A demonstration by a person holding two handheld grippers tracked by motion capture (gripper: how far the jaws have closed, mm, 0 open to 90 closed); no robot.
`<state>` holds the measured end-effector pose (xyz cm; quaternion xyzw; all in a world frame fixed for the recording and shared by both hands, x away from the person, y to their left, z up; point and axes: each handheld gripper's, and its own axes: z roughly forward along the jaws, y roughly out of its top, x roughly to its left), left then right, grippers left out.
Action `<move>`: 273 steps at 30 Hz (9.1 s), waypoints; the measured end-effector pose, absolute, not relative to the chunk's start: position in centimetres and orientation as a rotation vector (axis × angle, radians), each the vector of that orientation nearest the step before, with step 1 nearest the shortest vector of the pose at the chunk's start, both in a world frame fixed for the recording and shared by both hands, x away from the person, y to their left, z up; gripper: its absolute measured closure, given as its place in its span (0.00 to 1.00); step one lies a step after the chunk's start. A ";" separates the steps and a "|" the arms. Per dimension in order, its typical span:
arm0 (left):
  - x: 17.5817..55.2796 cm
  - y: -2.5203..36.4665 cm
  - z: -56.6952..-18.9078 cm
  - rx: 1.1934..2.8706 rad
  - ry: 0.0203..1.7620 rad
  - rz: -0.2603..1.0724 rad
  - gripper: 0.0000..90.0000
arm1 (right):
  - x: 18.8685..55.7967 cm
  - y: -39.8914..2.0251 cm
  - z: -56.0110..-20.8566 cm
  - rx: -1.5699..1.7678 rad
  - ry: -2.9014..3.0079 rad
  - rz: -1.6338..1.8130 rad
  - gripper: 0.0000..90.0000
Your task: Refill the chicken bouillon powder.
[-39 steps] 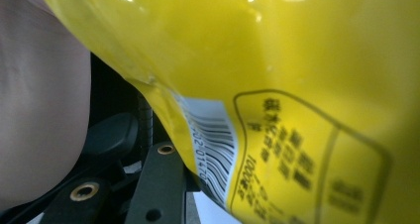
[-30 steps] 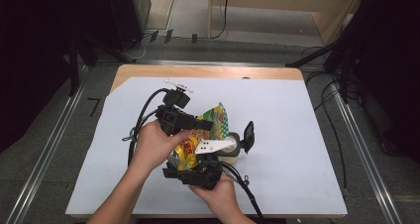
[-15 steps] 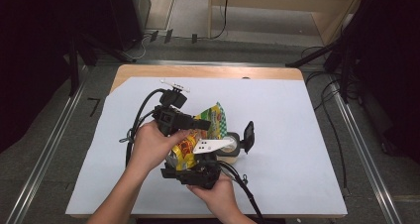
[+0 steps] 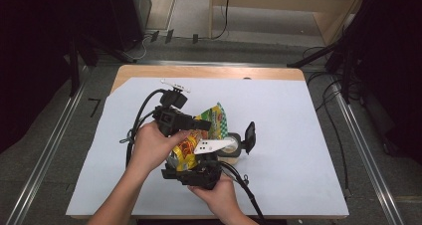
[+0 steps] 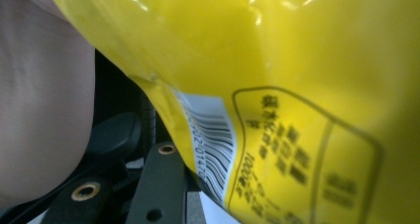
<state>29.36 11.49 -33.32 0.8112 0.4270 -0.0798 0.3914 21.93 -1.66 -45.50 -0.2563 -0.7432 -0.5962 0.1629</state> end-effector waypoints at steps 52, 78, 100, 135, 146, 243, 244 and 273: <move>30.1 11.0 -33.7 2.055 1.077 -0.218 0.80 | 22.5 -2.2 -45.7 -0.739 -2.117 -1.694 0.79; 29.6 10.2 -33.4 2.070 1.067 -0.191 0.79 | 22.1 -2.4 -45.6 -0.773 -2.108 -1.713 0.79; 29.7 10.4 -33.4 2.063 1.083 -0.218 0.79 | 22.1 -2.6 -45.4 -0.777 -2.083 -1.680 0.79; 29.4 10.9 -33.4 2.052 1.086 -0.183 0.78 | 22.4 -2.2 -45.4 -0.729 -2.104 -1.664 0.79; 29.5 10.7 -33.5 2.055 1.081 -0.183 0.78 | 22.4 -2.3 -45.5 -0.744 -2.108 -1.665 0.79; 29.1 10.6 -33.1 2.065 1.085 -0.143 0.78 | 22.5 -2.2 -45.5 -0.707 -2.085 -1.682 0.79; 29.1 10.5 -33.1 2.066 1.085 -0.142 0.78 | 22.5 -2.2 -45.5 -0.708 -2.085 -1.681 0.79; 29.7 10.3 -33.6 2.062 1.082 -0.189 0.80 | 22.2 -2.7 -45.7 -0.750 -2.075 -1.682 0.80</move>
